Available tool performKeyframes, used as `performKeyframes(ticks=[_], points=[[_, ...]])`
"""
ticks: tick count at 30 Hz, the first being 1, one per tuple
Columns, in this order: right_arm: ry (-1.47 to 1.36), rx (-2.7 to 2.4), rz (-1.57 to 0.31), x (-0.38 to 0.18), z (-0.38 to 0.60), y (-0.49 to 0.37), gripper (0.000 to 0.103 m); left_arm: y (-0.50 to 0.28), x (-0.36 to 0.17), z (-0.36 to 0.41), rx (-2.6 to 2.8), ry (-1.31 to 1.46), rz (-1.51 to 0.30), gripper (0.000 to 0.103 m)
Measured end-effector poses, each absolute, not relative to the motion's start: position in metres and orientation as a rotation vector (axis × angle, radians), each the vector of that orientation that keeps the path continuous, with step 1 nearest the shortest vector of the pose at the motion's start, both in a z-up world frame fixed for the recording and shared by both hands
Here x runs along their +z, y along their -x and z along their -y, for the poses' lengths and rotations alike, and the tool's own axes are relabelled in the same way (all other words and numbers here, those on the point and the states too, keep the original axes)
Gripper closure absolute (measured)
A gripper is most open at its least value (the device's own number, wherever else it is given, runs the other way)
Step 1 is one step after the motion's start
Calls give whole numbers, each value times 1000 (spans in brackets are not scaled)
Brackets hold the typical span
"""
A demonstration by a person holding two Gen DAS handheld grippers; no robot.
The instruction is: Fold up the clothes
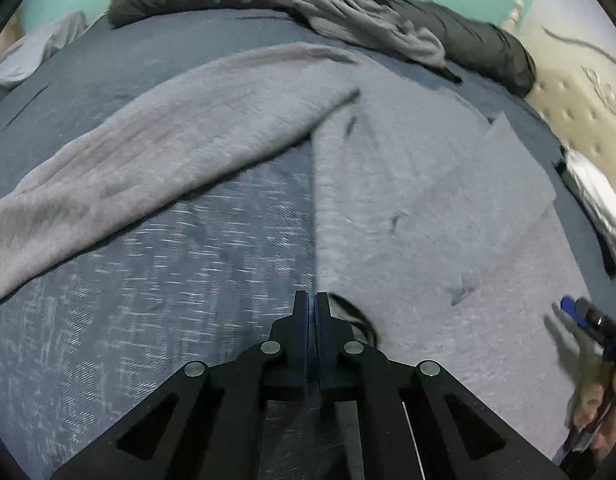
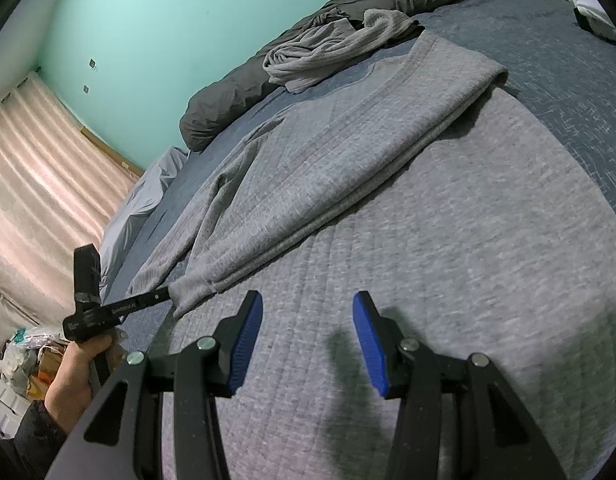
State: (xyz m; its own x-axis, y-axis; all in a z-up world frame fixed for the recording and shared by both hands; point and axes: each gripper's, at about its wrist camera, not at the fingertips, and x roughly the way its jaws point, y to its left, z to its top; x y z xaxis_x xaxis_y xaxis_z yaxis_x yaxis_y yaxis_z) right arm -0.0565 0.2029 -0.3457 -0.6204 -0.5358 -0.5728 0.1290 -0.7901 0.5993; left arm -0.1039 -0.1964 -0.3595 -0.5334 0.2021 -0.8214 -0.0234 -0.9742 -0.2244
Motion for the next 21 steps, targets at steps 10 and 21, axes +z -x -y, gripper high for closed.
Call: performKeyframes(ticks=[10,21], points=[[-1108,-2417,717,-346,-201,57,55,116,-374,150,2498,1499,80,98],[-1105,-2440,763,-328,-223,62,55,111,-356,165,2545,1434,175,98]])
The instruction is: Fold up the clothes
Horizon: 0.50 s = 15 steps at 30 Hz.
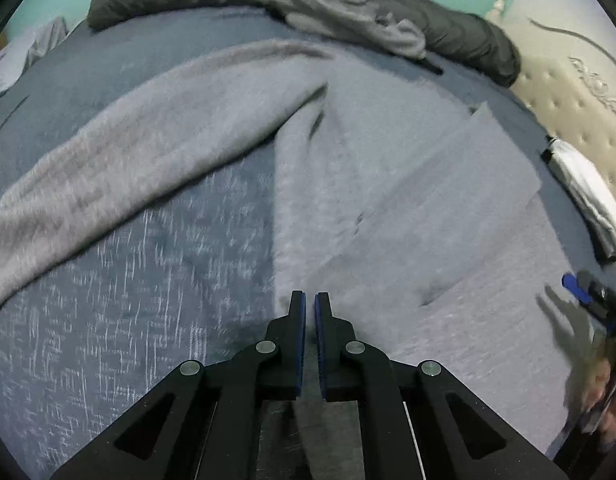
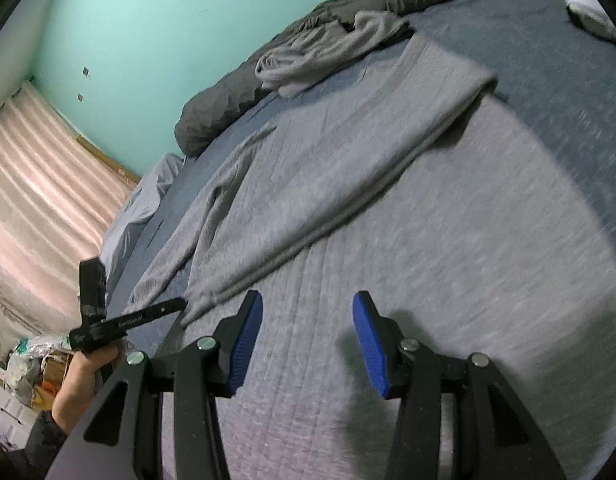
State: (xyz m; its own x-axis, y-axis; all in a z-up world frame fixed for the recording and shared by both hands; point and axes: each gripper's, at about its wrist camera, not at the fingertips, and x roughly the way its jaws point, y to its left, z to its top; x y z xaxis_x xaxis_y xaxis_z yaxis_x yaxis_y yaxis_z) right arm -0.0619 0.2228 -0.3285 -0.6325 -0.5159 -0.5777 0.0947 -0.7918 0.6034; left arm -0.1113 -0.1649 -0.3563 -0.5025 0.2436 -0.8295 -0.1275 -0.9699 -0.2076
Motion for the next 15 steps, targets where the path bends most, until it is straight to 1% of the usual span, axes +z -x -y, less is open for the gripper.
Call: performKeyframes(ticks=[2,3,4,6,11,15], points=[[-1117,-2497,743,-316,-243,68,55,111,-358,163,2532,1437,169,88],[-1129,-2523,723,-312,-252,72,53,112,-360,162,2526,1449,172,73],[-1147,-2561,679,-305,-262,76,49,116,-360,159,2518,1456,181,64],[-1182,-2616,595,-296,-279,86,49,111,-363,163,2502,1451,194,63],[-1251,-2657,423,-286,-303,104,49,112,-364,161,2486,1441,154,61],[-1281,-2634,366,-288,-307,118,49,118,-374,155,2455,1474,143,61]])
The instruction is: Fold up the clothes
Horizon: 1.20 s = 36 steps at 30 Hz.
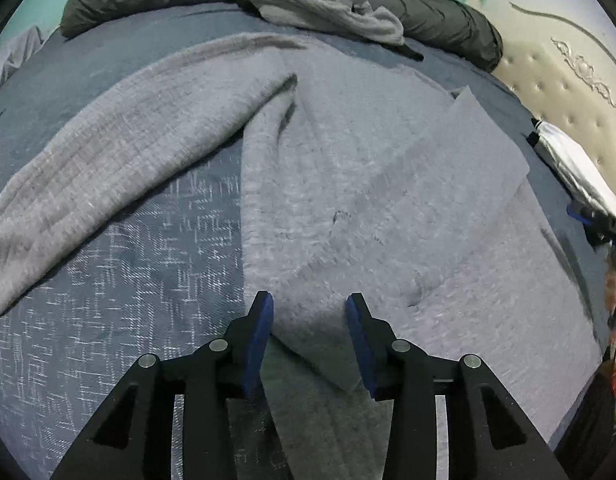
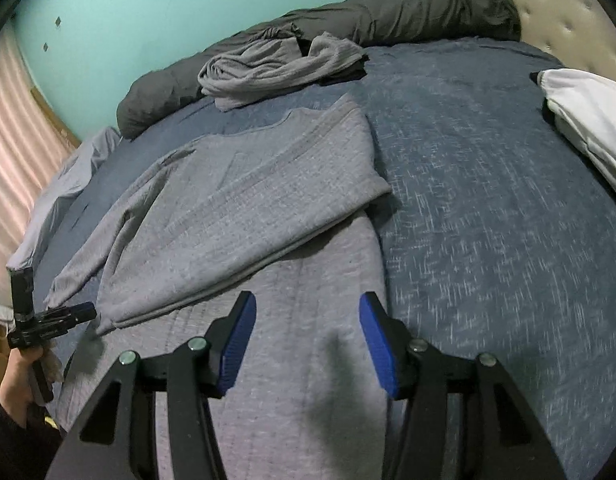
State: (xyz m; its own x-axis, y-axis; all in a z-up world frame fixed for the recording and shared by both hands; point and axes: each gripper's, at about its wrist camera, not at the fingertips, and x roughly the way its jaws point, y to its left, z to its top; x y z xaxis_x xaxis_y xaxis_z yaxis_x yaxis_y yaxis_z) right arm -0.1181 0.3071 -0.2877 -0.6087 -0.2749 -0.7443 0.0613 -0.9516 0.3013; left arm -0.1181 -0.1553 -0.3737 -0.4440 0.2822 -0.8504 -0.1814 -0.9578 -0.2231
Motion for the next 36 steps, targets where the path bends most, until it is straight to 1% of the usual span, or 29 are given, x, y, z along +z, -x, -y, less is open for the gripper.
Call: performKeyframes(ticks=[2,3,5,6,9,11,15,17,21,25,30,31,32,33,34,35,36], points=[[-1302,-2644,339,-288,-311,126,49,118,-376,156,2453,1477,144,70],[-1316,-2659,321,-288,-313,131,49,117,-377,156,2453,1478,144,85],[-1348,-2680,280,-287,-318,143,48,116,-378,156,2453,1476,146,94],[-1366,-2686,251,-287,-321,148,48,115,-378,156,2454,1472,141,97],[-1474,-2697,115,-297,-327,167,45,113,-376,155,2458,1458,123,98],[-1549,-2686,79,-309,-334,181,45,112,-376,155,2455,1456,125,99],[-1574,-2700,93,-325,-341,201,45,111,-381,157,2448,1470,135,99],[-1548,-2692,135,-330,-339,210,45,111,-383,155,2446,1478,124,99],[-1524,-2710,132,-340,-331,229,45,110,-387,152,2441,1490,102,99],[-1504,-2750,119,-342,-331,241,46,110,-389,148,2438,1498,81,99],[-1371,-2783,138,-332,-328,248,48,108,-389,145,2438,1499,54,99],[-1364,-2782,121,-331,-326,250,50,108,-390,145,2436,1500,55,99],[-1375,-2764,99,-333,-322,252,55,108,-390,145,2435,1500,56,99],[-1388,-2746,75,-334,-318,254,75,108,-390,145,2434,1502,58,99],[-1421,-2740,25,-338,-315,257,84,108,-390,145,2432,1504,61,99],[-1433,-2739,0,-339,-314,257,86,107,-390,145,2433,1505,58,99],[-1444,-2739,-24,-340,-314,257,93,107,-390,144,2434,1504,55,99]])
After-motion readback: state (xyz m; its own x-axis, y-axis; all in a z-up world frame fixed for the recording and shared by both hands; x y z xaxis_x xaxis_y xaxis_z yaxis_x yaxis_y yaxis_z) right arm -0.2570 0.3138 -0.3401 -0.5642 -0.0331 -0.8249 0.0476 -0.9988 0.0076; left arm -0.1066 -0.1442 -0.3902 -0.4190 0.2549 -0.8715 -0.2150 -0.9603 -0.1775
